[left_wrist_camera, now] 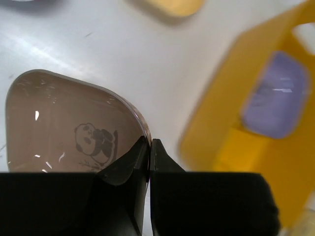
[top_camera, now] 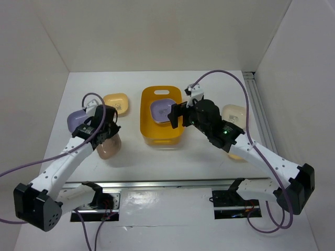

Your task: Place the plates into the plastic bin on the countertop

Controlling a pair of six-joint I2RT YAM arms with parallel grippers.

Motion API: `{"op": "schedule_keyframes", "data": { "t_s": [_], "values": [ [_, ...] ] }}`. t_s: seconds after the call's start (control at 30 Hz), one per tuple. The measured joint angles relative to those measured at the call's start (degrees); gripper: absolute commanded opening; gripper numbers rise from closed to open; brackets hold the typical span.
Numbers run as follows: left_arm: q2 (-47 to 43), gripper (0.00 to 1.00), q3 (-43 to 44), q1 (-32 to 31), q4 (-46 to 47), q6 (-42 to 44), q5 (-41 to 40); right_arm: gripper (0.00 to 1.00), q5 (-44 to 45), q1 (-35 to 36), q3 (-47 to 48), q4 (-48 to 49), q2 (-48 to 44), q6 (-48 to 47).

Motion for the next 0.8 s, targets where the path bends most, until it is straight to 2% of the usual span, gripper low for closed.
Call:
{"op": "schedule_keyframes", "data": {
  "t_s": [0.17, 0.33, 0.47, 0.57, 0.8],
  "values": [
    [-0.17, 0.0, 17.38, -6.95, -3.82, -0.44, -1.99, 1.0, 5.11, 0.0, 0.31, -0.72, -5.25, 1.18],
    [4.04, 0.0, 29.42, -12.41, -3.87, 0.44, -2.62, 1.0, 8.55, 0.0, 1.31, -1.55, -10.03, 1.75],
    [14.64, 0.0, 40.28, -13.88, -1.29, 2.05, -1.44, 1.0, 10.36, 0.0, 2.1, -3.37, -12.0, 1.95],
    [21.92, 0.0, 43.89, -14.12, 2.78, 2.78, 0.44, 1.0, 11.37, -0.02, 2.12, -5.16, -13.46, 2.36],
    [39.63, 0.0, 53.09, -14.97, 5.68, -0.15, 4.81, 1.0, 12.22, -0.59, 2.12, -6.49, -15.3, 2.89]
  ]
}}
